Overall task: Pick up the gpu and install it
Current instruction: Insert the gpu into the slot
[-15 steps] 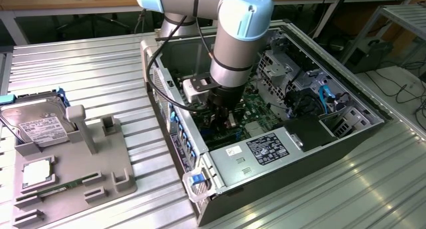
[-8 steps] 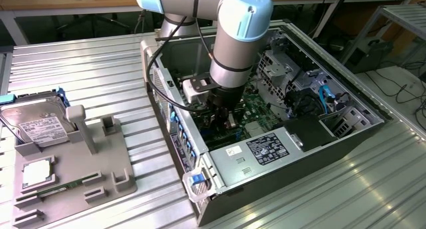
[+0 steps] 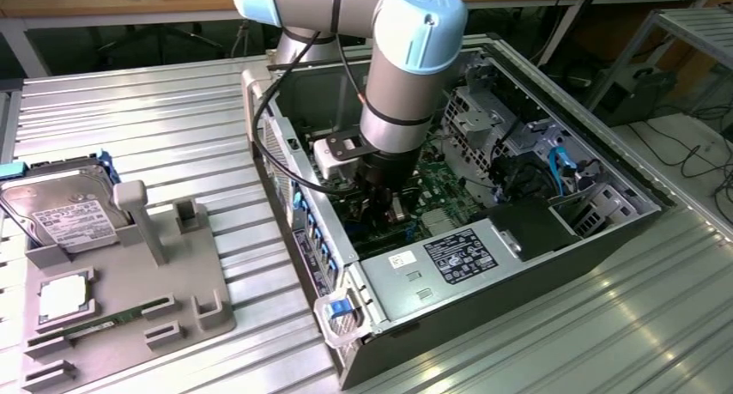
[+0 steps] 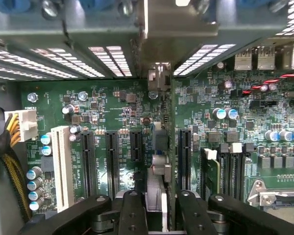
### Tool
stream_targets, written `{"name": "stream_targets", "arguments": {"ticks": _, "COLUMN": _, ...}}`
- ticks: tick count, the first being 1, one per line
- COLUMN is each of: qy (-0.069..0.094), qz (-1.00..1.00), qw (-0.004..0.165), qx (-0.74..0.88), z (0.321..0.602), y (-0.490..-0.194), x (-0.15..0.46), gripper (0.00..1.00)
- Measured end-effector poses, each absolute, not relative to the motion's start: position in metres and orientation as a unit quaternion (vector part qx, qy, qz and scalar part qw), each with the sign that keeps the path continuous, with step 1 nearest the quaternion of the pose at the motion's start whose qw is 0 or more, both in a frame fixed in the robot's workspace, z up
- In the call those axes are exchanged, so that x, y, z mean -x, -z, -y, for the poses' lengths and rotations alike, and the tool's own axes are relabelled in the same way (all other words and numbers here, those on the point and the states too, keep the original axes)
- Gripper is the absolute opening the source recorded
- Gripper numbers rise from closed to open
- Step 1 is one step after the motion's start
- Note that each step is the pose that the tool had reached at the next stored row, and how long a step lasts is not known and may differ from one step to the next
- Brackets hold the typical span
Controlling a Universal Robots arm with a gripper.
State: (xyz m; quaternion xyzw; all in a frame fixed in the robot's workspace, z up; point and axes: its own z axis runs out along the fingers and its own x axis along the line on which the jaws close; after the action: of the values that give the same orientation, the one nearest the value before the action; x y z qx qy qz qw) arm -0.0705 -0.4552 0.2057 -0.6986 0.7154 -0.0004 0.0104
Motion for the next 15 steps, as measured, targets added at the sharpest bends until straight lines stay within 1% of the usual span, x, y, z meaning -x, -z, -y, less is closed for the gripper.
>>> {"name": "stream_targets", "arguments": {"ticks": 15, "qy": 0.000, "qz": -0.715, "qw": 0.011, "qx": 0.699, "z": 0.4551, "y": -0.2014, "x": 0.0704, "gripper": 0.28}}
